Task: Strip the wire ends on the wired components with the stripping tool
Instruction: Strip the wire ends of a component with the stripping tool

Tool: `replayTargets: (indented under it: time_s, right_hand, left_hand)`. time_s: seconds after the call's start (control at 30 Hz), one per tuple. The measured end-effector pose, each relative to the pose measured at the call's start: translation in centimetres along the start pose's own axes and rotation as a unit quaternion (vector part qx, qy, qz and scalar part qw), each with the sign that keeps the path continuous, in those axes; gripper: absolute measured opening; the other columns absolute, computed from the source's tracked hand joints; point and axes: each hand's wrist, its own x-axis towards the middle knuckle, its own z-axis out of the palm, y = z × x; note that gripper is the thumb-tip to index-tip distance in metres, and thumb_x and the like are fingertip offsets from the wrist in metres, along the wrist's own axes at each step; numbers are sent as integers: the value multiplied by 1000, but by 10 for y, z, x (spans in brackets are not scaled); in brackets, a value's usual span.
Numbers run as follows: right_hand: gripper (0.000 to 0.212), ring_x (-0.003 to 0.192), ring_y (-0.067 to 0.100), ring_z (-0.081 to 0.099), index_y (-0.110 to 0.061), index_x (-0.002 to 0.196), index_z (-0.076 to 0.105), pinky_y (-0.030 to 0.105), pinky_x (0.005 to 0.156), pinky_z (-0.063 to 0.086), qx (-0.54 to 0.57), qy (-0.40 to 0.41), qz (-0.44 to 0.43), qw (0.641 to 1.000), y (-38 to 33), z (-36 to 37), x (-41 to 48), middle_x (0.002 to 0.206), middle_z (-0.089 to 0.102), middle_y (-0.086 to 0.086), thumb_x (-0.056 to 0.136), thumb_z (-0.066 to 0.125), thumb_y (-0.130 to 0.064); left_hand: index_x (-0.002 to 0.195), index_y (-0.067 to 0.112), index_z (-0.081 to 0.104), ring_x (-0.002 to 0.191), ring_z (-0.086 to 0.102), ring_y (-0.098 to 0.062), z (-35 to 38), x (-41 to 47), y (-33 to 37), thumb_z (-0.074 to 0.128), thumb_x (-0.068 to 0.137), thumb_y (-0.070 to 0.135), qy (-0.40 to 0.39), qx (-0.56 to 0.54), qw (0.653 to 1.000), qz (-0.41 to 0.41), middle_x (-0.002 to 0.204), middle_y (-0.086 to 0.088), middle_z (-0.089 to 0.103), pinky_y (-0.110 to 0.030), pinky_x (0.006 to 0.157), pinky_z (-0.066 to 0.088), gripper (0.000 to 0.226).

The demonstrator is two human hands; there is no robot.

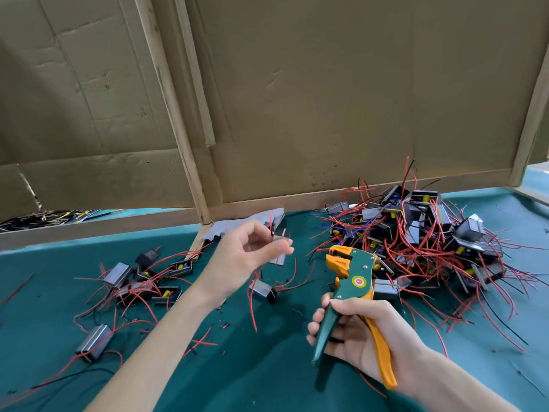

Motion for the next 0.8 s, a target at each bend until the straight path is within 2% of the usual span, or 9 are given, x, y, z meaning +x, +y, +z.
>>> replayTargets:
  time_s: [0.1, 0.2, 0.27, 0.33, 0.47, 0.53, 0.6, 0.63, 0.8]
  right_hand:
    - [28, 74, 42, 65, 2, 80, 69, 49, 71, 57, -14, -5, -1, 1000, 0, 2, -2, 82, 61, 26, 53, 79, 1]
    - [27, 75, 42, 65, 1, 80, 69, 49, 72, 57, -31, -14, -6, 999, 0, 4, -3, 82, 61, 25, 55, 78, -1]
    - [27, 75, 41, 64, 1, 81, 68, 49, 74, 56, -42, -24, -10, 999, 0, 4, -3, 82, 60, 24, 57, 79, -2]
    - [26, 76, 41, 64, 1, 82, 67, 49, 74, 56, -57, -38, -16, 998, -1, 5, -4, 82, 60, 25, 59, 79, -3]
    - [32, 77, 42, 64, 1, 84, 68, 49, 76, 55, -115, -56, -38, 991, -3, 6, -7, 83, 61, 27, 59, 84, -8]
    - [28, 78, 42, 65, -2, 85, 68, 49, 76, 54, -155, -73, -52, 984, -5, 7, -10, 83, 62, 27, 62, 82, -11]
    - [28, 78, 41, 65, -2, 85, 67, 50, 76, 54, -184, -88, -65, 977, -7, 9, -11, 83, 62, 28, 64, 82, -12]
    - [29, 77, 41, 65, -2, 85, 67, 50, 76, 54, -192, -91, -68, 975, -8, 10, -12, 82, 62, 28, 64, 83, -13]
    - [22, 72, 42, 64, 1, 84, 64, 47, 70, 55, -192, -108, -80, 972, -10, 17, -19, 79, 61, 30, 65, 74, -7]
  left_hand:
    - [87, 12, 47, 88, 72, -31, -1, 1, -1, 74, 67, 23, 5, -86, 996, -10, 80, 2, 66, -26, 81, 55, 35]
    - [94, 12, 49, 86, 65, -31, 0, 2, -5, 72, 69, 27, 11, -33, 998, -43, 85, -6, 56, -39, 74, 59, 37]
    - [96, 13, 53, 84, 61, -25, 1, 0, -5, 68, 72, 34, 6, 16, 999, -46, 85, -5, 59, -35, 67, 59, 35]
    - [96, 16, 57, 82, 60, -16, 0, -2, -2, 68, 73, 38, 0, 45, 998, -32, 81, 6, 63, -35, 67, 59, 34]
    - [91, 28, 61, 82, 62, -6, 0, -7, 9, 74, 77, 29, -10, 94, 995, 16, 85, 16, 65, -34, 71, 59, 19]
    - [90, 35, 61, 85, 62, -3, 0, -10, 16, 77, 79, 22, -15, 165, 984, 63, 91, 18, 66, -24, 77, 54, 23]
    - [92, 37, 62, 91, 61, -3, 2, -14, 25, 77, 77, 26, -19, 238, 963, 120, 93, 20, 67, -11, 77, 45, 23]
    - [93, 36, 63, 92, 60, -4, 4, -15, 29, 75, 77, 29, -22, 253, 957, 137, 94, 19, 67, -9, 77, 43, 22]
    - [95, 37, 62, 101, 59, -6, 9, -20, 36, 74, 79, 33, -29, 237, 964, 115, 107, 25, 66, -26, 80, 48, 20]
